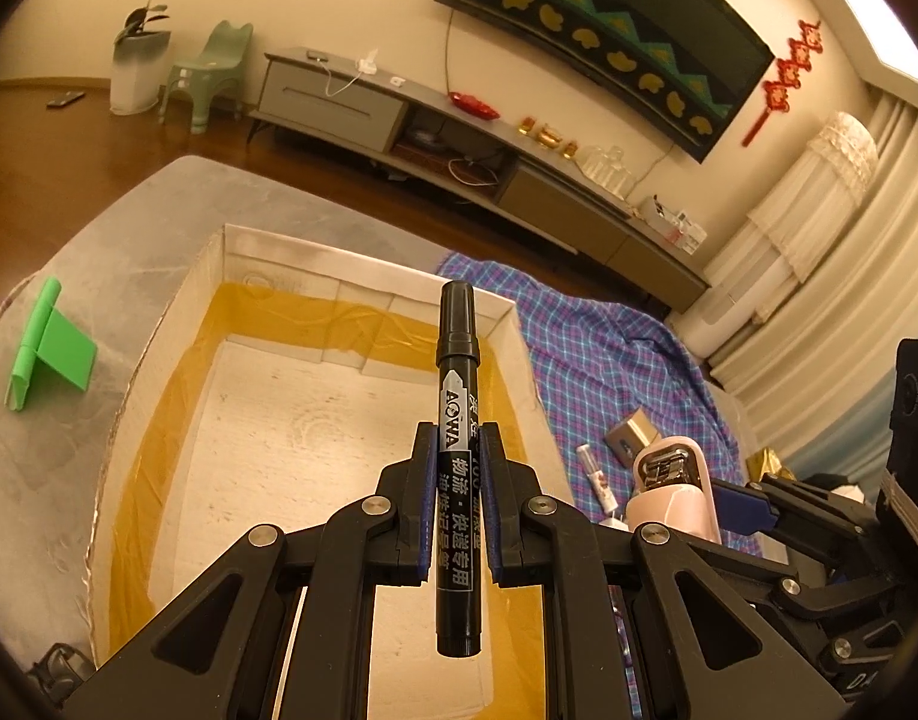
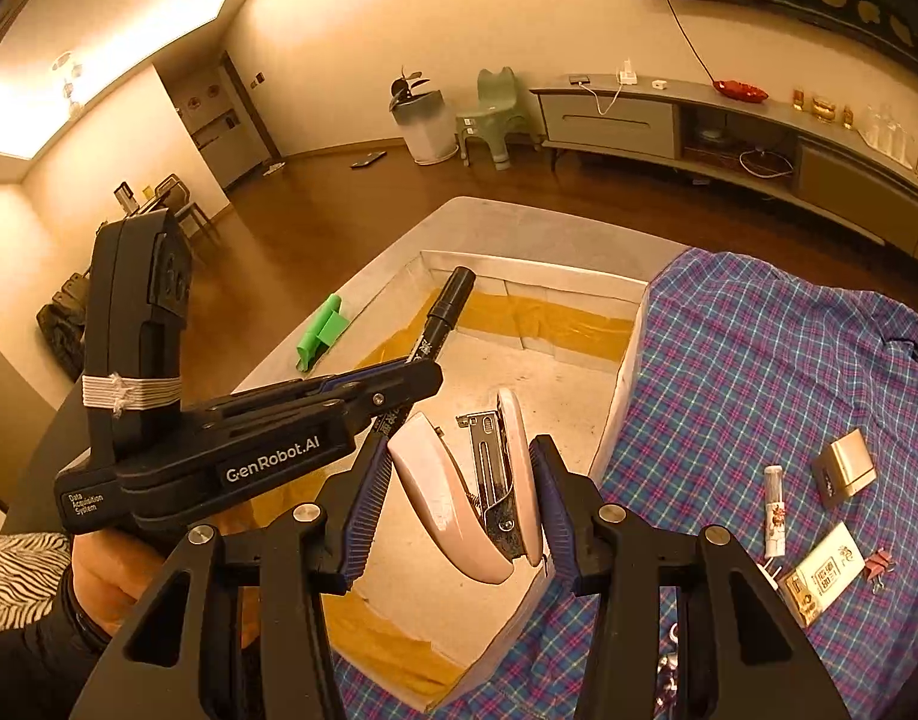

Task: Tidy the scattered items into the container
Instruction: 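Carry the marker and stapler over the white box with both tools, then open the left tool to drop the marker in the box while the right releases the stapler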

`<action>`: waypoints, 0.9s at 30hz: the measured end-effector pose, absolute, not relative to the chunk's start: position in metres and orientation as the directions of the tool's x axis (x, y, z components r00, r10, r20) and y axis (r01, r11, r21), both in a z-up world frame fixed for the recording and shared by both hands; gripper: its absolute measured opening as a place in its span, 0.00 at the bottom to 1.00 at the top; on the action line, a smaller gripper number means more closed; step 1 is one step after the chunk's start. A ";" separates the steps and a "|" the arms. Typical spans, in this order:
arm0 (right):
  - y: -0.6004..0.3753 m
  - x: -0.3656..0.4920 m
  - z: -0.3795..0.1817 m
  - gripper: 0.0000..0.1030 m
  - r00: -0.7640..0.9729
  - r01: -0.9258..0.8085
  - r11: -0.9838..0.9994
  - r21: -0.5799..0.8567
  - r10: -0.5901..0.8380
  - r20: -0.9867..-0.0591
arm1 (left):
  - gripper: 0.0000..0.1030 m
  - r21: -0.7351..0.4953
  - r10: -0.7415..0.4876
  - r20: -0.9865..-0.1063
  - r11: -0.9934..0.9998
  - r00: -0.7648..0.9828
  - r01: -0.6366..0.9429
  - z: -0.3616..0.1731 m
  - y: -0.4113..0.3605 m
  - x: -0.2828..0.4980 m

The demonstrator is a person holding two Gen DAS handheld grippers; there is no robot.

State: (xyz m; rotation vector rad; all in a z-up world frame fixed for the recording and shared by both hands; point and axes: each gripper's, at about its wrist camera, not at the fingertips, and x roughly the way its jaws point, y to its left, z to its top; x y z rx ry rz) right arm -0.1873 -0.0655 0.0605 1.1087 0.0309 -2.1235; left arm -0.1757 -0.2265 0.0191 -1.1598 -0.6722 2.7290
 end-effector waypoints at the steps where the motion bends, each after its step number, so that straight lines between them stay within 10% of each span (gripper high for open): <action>1: -0.066 -0.190 0.060 0.48 -0.358 0.607 -0.734 0.305 -0.595 -0.720 | 0.13 -0.433 0.256 -0.663 -0.898 -0.704 0.081 0.019 -0.227 -0.177; 27: -0.102 -0.249 0.027 0.48 -0.260 0.531 -0.745 0.404 -0.597 -0.759 | 0.13 -0.362 0.128 -0.756 -0.899 -0.642 0.248 -0.014 -0.257 -0.214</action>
